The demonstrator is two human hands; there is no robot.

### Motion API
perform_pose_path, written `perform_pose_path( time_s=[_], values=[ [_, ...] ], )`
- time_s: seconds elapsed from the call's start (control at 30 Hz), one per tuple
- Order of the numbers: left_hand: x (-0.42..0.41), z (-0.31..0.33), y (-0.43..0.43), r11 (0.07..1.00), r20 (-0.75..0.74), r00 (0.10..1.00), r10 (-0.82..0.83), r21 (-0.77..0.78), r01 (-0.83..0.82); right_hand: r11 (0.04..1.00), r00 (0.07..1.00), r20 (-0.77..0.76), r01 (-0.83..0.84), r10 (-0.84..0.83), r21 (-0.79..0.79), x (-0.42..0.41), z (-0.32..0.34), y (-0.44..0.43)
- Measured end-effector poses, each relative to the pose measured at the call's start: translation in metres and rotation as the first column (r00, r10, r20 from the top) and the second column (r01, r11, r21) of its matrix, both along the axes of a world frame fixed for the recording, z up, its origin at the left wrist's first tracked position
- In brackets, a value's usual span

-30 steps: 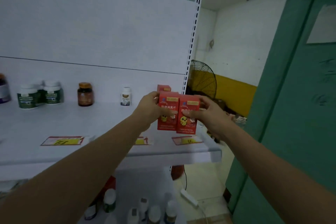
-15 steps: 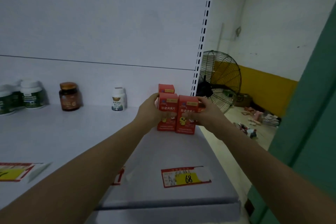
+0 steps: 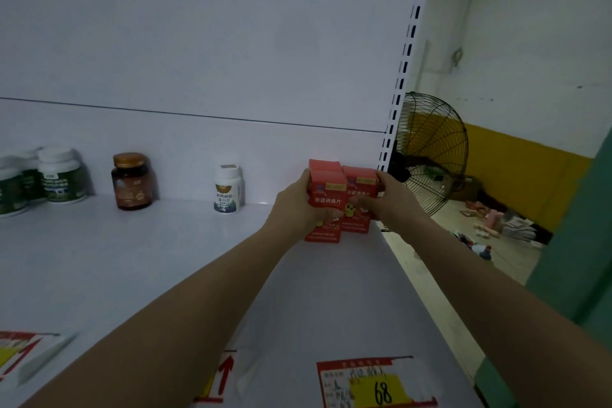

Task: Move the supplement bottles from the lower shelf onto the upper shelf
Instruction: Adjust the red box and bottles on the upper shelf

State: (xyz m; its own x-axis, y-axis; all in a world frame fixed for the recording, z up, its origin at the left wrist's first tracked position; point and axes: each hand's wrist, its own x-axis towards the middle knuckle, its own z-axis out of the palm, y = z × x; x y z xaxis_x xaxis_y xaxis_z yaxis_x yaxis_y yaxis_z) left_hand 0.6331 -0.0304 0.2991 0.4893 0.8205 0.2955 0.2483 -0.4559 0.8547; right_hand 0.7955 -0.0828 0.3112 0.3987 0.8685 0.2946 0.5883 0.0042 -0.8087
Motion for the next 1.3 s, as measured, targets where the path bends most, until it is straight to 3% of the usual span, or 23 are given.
perform_pose_path(
  time_s=[0.43, 0.6, 0.83, 0.9, 1.03, 1.3],
  values=[
    [-0.001, 0.006, 0.003, 0.999, -0.176, 0.984, -0.025, -0.029, 0.021, 0.996, 0.987, 0.141, 0.081, -0.083, 0.019, -0.001, -0.007, 0.014],
    [-0.003, 0.004, -0.004, 0.999, -0.264, 0.964, 0.019, -0.031, -0.028, 0.989, 0.951, 0.306, 0.084, -0.044, -0.120, -0.007, 0.005, 0.002],
    [-0.017, 0.023, -0.037, 0.993, -0.558, 0.822, 0.111, 0.086, -0.076, 0.913, 0.856, 0.515, 0.173, 0.047, -0.370, -0.027, 0.023, -0.045],
    [-0.028, 0.027, -0.047, 0.988, -0.649, 0.746, 0.150, 0.134, -0.082, 0.902, 0.803, 0.583, 0.154, 0.123, -0.402, -0.036, 0.029, -0.058],
    [-0.057, 0.032, -0.063, 0.977, -0.740, 0.643, 0.198, 0.200, -0.071, 0.902, 0.781, 0.592, 0.093, 0.197, -0.422, -0.059, 0.034, -0.080],
    [-0.122, 0.045, -0.118, 0.957, -0.711, 0.665, 0.229, 0.289, -0.020, 0.925, 0.774, 0.606, 0.071, 0.185, -0.373, -0.124, 0.043, -0.137]
  ],
)
